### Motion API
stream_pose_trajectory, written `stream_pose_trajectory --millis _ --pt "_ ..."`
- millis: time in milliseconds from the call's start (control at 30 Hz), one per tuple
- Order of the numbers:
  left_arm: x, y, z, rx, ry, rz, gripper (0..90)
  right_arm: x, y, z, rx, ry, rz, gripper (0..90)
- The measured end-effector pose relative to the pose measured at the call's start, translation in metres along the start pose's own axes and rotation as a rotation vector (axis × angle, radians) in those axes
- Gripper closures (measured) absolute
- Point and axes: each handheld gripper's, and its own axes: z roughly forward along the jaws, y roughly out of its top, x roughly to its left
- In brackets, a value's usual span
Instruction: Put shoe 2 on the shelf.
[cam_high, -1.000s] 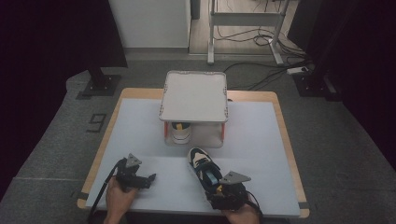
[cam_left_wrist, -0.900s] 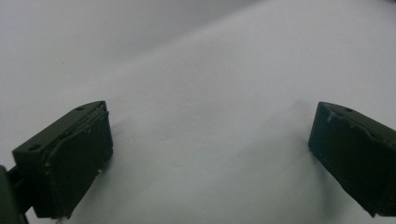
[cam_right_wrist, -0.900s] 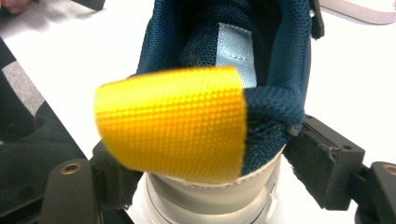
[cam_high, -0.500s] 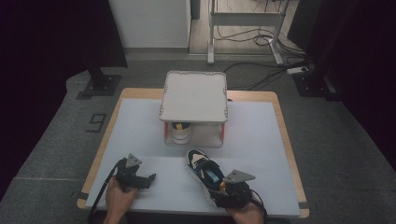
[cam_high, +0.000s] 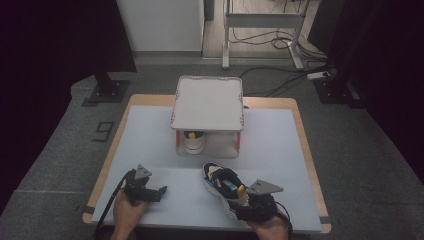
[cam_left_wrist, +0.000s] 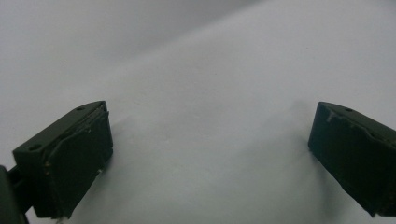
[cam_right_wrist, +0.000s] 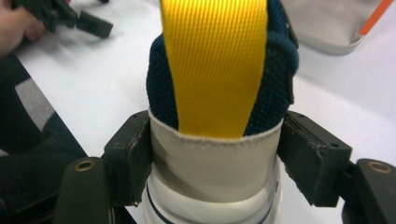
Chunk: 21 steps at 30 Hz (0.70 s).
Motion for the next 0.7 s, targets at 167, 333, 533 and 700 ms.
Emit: stream_pose_trajectory --millis 167,333,533,700 --pt "0.000 0.000 0.000 -0.001 0.001 0.000 0.0 -0.002 0.004 -0.006 -0.020 -0.009 0.003 30.6" --pt "0.000 0.000 0.000 -0.001 0.001 0.000 0.0 -0.005 0.000 -0.002 0.038 -0.024 -0.033 30.5" --pt "0.000 0.000 0.000 -0.001 0.001 0.000 0.0 -0.007 -0.010 0.015 0.064 -0.016 -0.036 25.7" --pt "0.000 0.000 0.000 -0.002 0.001 0.000 0.0 -0.011 -0.003 0.037 0.111 0.015 0.007 15.6"
